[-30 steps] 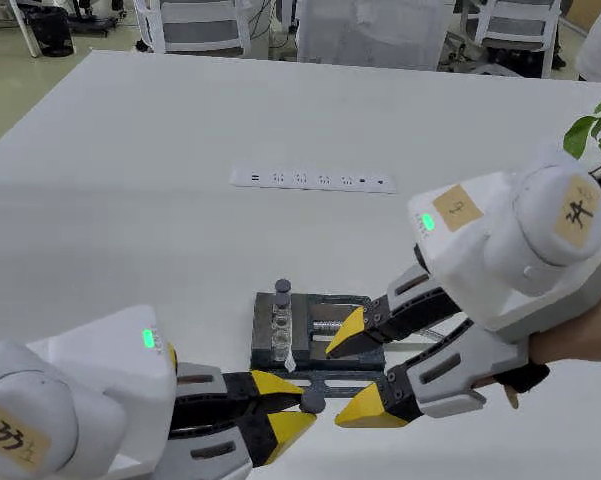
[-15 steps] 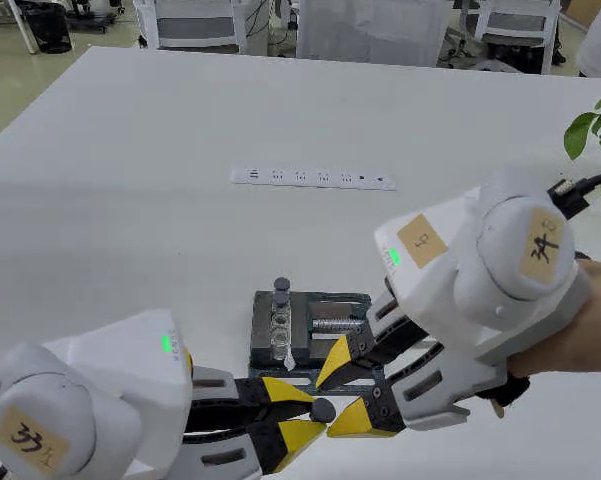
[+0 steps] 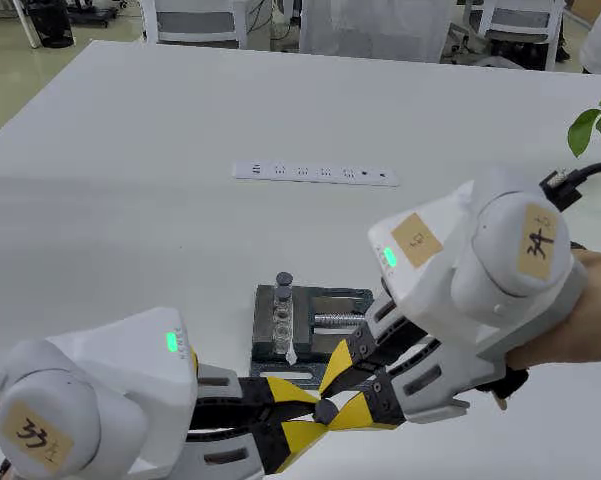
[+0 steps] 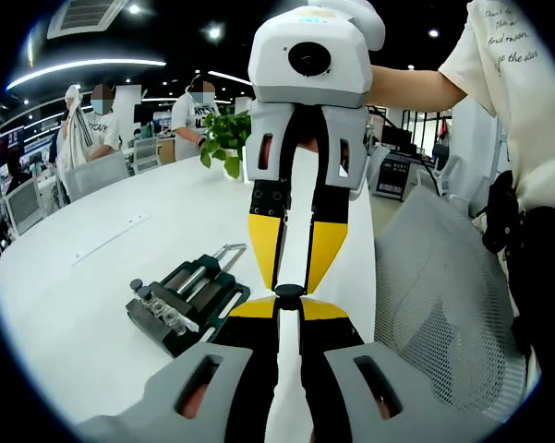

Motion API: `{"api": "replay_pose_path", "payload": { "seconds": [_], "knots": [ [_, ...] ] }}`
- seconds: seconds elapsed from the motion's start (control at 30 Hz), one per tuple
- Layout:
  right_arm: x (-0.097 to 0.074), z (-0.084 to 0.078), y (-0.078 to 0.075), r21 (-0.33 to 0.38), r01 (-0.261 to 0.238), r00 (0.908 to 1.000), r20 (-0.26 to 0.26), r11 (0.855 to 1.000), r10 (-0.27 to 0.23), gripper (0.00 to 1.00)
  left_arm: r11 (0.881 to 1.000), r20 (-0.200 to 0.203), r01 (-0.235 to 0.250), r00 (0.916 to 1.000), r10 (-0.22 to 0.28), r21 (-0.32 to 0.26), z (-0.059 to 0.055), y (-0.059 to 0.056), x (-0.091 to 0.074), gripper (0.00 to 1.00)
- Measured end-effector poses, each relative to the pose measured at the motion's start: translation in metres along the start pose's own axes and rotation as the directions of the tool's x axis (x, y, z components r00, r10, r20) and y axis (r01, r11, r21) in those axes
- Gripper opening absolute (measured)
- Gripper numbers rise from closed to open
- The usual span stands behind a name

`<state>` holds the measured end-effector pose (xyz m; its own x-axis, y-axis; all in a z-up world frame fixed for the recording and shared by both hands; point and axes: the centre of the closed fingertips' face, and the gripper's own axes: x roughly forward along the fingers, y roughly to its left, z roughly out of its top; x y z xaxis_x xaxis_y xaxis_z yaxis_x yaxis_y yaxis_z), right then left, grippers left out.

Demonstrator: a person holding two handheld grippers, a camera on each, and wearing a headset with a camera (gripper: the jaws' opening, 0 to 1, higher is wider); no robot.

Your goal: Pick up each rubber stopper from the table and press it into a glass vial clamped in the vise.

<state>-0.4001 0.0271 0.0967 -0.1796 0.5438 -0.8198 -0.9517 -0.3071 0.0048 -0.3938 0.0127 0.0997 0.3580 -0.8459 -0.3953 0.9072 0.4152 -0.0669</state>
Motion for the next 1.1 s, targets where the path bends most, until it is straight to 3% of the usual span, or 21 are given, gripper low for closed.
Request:
{"api": "replay_pose_path", "payload": {
  "seconds": [0.6,1.1],
  "knots": [
    [0.0034,-0.0007,0.0010,-0.030,-0.007,0.9998,-0.019,1.000,0.006,0.07,1.000,0.006,0.000,1.0000,0.000,-0.015,-0.0023,0.0004,-0.0002,0.03],
    [0.0042,-0.0053,0.0058,-0.016,-0.056,0.9974,-0.047,0.998,0.056,0.06,1.000,0.002,0.018,0.9998,-0.018,0.000,-0.0048,-0.0049,0.0039,0.04]
  ]
}}
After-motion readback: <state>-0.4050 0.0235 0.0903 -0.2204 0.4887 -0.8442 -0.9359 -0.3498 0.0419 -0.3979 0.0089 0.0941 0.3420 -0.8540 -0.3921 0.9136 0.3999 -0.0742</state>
